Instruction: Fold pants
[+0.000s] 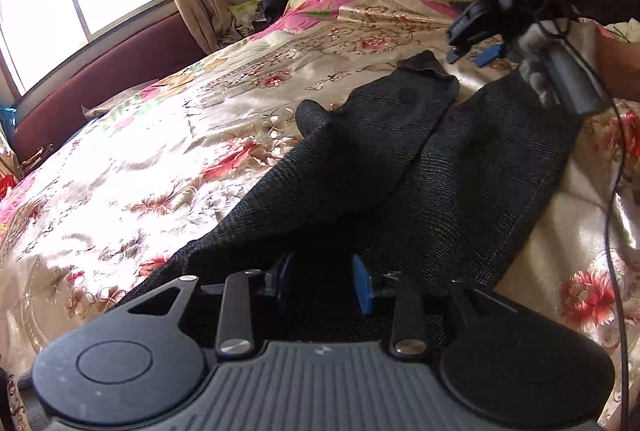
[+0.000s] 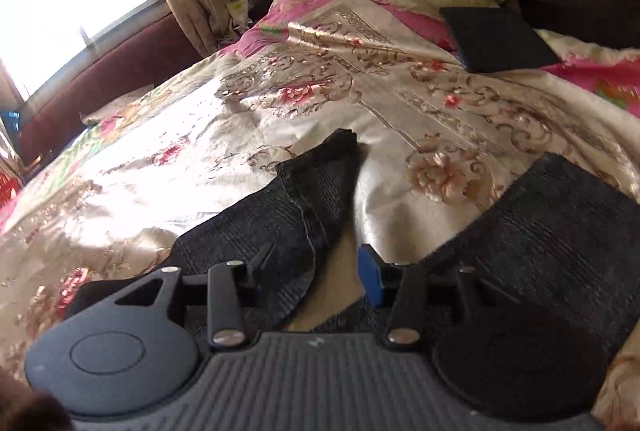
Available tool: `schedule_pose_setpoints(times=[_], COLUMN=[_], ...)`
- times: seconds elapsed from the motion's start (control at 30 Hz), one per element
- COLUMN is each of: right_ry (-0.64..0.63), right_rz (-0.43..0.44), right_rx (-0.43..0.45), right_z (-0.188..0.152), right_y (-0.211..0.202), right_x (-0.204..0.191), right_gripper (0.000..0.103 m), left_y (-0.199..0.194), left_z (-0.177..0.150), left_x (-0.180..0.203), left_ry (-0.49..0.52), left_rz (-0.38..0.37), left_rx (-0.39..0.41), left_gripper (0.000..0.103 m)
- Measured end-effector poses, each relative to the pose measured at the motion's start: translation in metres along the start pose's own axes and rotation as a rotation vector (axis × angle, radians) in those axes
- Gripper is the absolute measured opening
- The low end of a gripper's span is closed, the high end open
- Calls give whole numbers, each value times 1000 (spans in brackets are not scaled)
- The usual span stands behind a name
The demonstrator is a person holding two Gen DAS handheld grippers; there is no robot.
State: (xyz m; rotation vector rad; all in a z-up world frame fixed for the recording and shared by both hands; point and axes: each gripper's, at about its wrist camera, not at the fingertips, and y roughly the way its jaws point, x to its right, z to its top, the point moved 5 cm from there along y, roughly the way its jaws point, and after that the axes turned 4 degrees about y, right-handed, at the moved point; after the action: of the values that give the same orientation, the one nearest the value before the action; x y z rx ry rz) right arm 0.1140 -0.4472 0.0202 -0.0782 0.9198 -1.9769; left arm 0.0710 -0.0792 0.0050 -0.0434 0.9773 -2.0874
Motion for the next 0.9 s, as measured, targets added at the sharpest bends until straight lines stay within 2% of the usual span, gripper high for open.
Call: schedule_pose_setpoints(times=[0.2, 0.3, 0.33, 0.4, 0.43, 0.53, 0.7, 0.77, 0.83, 0.9], right_ry=[-245, -325, -327, -287, -243, -133, 56, 112, 171, 193], right_rz=[-107, -213, -239, -229, -206, -97, 88, 124, 135, 81], right_rx=[11, -5, -11, -37, -55, -41, 43, 101, 146, 129], right_z=[4, 2, 3, 8, 14, 34, 72, 78, 75, 57], right_y=[61, 91, 98, 102, 101, 75, -9, -49, -82, -95], right_x=[-35, -39, -36, -28, -21, -6, 33, 56, 86, 116], right_gripper=[46, 41, 31, 5, 5, 4, 4, 3, 3, 3], left_y=[13, 24, 28, 33, 35, 36, 32, 27, 23, 23], left_z=[16, 26, 27, 28, 28, 32, 53, 59, 59, 54], left_x=[8, 9, 8, 7, 7, 11, 27, 34, 43, 57], left_ry=[-34, -34, -31, -41, -45, -29, 10, 12, 12, 30], left_rz=[-15, 27, 40, 38, 33, 27, 10, -7, -38, -59], left_rx=[6, 29, 28, 16, 11, 13, 67, 93, 100, 84], left_gripper=[48, 48, 48, 48, 48, 48, 48, 49, 53, 54])
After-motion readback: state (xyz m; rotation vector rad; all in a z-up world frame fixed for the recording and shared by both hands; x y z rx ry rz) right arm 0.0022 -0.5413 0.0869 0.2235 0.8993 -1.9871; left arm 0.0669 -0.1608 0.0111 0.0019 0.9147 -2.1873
